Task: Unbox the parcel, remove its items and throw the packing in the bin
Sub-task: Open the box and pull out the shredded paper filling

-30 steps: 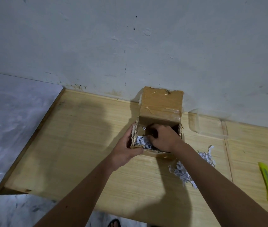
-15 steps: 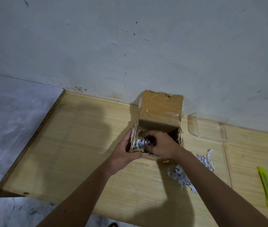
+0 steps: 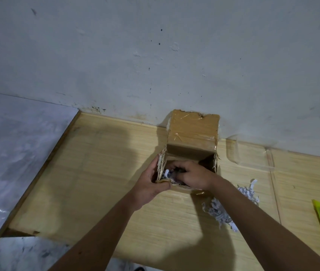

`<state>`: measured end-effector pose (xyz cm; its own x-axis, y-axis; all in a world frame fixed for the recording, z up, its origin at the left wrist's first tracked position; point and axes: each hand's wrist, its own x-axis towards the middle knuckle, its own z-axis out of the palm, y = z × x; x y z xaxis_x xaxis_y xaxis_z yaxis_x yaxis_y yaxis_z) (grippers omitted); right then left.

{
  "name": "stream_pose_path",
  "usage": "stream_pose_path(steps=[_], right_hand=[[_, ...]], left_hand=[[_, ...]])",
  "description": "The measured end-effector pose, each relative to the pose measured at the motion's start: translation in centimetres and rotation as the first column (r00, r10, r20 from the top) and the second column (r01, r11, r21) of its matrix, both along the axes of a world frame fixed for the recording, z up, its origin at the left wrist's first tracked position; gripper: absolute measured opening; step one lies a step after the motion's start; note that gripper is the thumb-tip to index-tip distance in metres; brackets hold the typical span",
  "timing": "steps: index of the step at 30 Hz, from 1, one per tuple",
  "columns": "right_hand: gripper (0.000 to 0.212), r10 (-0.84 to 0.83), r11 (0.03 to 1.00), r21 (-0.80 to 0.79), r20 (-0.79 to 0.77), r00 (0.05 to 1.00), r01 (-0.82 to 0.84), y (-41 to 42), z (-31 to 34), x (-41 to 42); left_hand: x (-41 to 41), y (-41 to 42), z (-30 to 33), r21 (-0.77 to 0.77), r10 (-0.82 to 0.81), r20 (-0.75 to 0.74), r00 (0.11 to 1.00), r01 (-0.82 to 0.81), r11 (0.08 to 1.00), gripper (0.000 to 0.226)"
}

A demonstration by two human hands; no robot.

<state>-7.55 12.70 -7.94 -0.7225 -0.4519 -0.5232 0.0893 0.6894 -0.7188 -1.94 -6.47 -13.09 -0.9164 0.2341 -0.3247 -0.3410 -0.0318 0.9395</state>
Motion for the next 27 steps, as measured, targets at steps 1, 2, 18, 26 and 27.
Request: stream_pose_path(steps=[1, 2, 18, 26, 27], right_hand=[[0.032, -0.04, 0.998, -0.041, 0.004, 0.999, 0.04, 0.3, 0.1, 0.0], [0.034, -0.06, 0.996, -0.068, -0.011, 0.998, 0.059, 0.6, 0.3, -0.1], [0.058, 0.101, 0.994, 0.05, 0.001, 0.995, -0.101, 0.0, -0.2, -1.2], [0.039, 0.094, 0.99, -0.112, 0.115, 0.989, -0.081, -0.4, -0.4, -1.3], [0.039, 0.095, 0.988, -0.131, 0.123, 0.988, -0.078, -0.6, -0.5, -1.4]], left_hand=[[0.0, 0.0, 0.0, -0.005, -0.002, -0.004, 1.0, 0.002, 1.0, 0.103], [-0.1, 0.0, 0.1, -0.002, 0.0, -0.003, 1.0, 0.0, 1.0, 0.104], [0.0, 0.0, -0.3, 0.033, 0.007, 0.001, 1.0, -0.007, 0.999, 0.105], [0.7, -0.4, -0.1, 0.017, 0.005, -0.04, 0.999, -0.005, 1.0, 0.098], [0.6, -0.6, 0.0, 0.012, -0.001, -0.048, 0.999, 0.001, 1.0, 0.097]])
